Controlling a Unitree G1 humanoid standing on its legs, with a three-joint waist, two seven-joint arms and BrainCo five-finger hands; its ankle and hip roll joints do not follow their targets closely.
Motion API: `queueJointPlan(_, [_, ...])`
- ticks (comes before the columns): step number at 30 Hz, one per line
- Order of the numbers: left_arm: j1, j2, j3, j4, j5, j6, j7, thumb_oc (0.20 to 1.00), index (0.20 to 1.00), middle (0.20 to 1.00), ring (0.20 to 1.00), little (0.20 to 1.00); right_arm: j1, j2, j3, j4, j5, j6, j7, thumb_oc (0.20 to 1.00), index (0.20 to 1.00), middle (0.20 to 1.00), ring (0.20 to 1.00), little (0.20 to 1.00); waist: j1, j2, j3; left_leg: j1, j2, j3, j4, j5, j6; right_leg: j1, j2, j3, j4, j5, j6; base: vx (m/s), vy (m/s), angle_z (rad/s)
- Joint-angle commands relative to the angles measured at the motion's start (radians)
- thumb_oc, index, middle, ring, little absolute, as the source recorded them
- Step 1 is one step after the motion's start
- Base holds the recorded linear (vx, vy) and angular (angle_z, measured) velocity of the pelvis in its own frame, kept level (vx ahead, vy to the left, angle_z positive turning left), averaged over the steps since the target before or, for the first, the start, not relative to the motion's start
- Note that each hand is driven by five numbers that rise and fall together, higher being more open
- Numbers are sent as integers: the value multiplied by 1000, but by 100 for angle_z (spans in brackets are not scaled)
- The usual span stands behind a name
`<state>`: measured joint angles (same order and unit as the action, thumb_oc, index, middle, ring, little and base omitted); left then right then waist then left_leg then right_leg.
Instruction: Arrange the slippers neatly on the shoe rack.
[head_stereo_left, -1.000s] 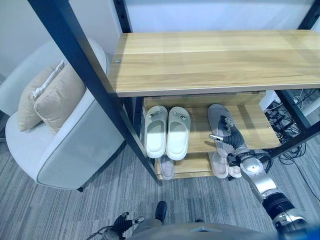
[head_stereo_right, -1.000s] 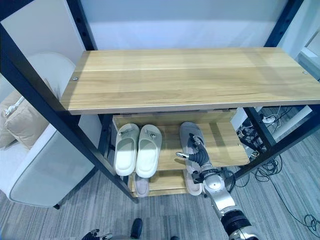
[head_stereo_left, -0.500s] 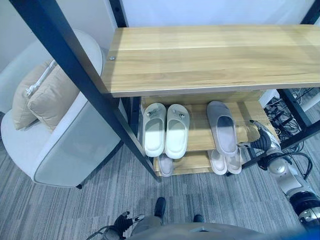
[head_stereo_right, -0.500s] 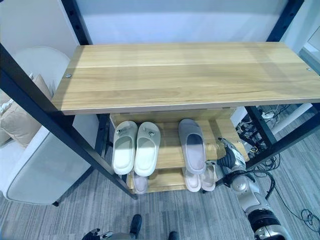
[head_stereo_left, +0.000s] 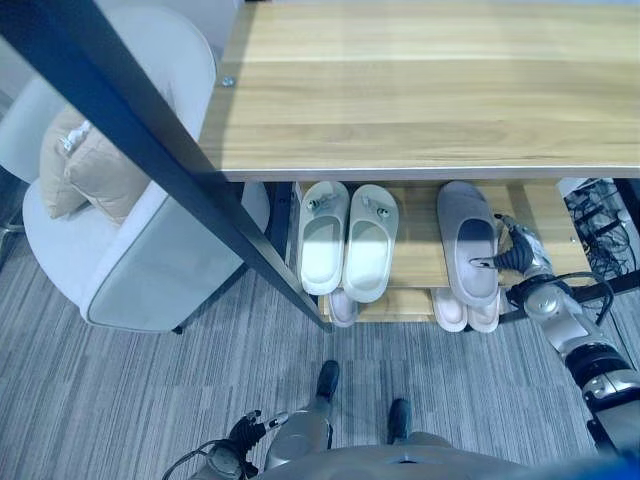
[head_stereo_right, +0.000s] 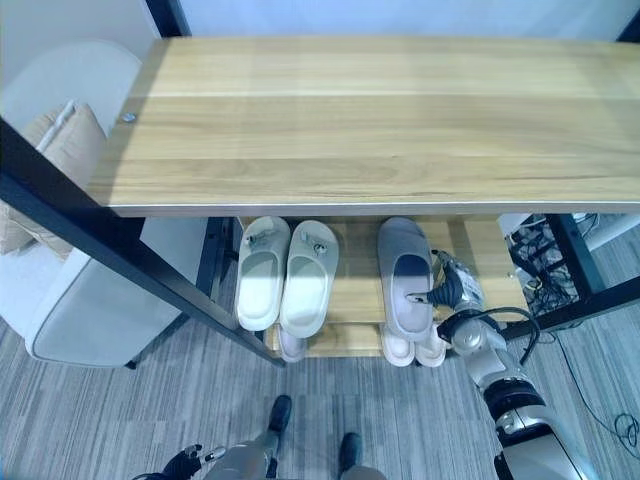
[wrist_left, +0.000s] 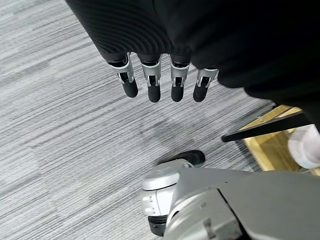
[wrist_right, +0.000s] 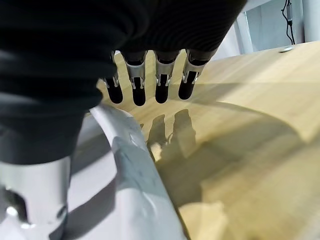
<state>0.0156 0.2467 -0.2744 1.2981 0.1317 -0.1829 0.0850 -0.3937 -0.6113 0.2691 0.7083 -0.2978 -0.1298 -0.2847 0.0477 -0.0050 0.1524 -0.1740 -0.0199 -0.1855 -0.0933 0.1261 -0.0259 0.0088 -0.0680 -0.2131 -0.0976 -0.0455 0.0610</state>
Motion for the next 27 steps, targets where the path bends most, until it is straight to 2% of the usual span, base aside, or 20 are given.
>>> queueJointPlan(1, [-23,-2,-55,76,7,1,-4,1000,1000,1000,1000,1000,-42,-41,39,-3,-4,-2,-35,1000,1000,1000,1000,1000,31,-20,-17,28,18,55,6,-103,-5,-16,-37,-14,10,2,32,0,0,0])
queueJointPlan(9, [-27,4,-75,71,-7,-1,8,1000,1000,1000,1000,1000,-140,-23,77,129,30,6,-61,1000,1000,1000,1000,1000,58,-30,-10,13,15,38,6,-95,-10,-19,-37,-40,10,1,33,4,9,7])
queueJointPlan(10, [-28,5,-78,71,-7,0,8,1000,1000,1000,1000,1000,-148,-20,82,144,36,5,-58,555,555,555,555,555,62,-32,-9,12,15,35,6,-94,-10,-20,-37,-42,10,1,33,-14,4,9])
queueJointPlan(11, [-28,6,-81,70,-9,0,8,1000,1000,1000,1000,1000,-159,-14,99,171,39,6,-48,200,200,200,200,200,64,-35,-11,12,14,32,6,-94,-11,-19,-36,-47,10,1,33,-5,2,11])
queueJointPlan(18, [-20,8,-88,79,-17,5,6,1000,1000,1000,1000,1000,-203,26,113,257,97,7,-49,200,200,200,200,200,71,-40,-18,20,18,34,6,-97,-11,-15,-34,-42,10,2,30,-2,9,5])
queueJointPlan(27, [-17,2,-65,86,-11,16,15,1000,1000,1000,1000,1000,-137,15,59,156,57,25,-96,200,200,200,200,200,55,-44,-31,44,24,48,6,-108,-8,2,-31,-32,10,0,27,-2,2,1])
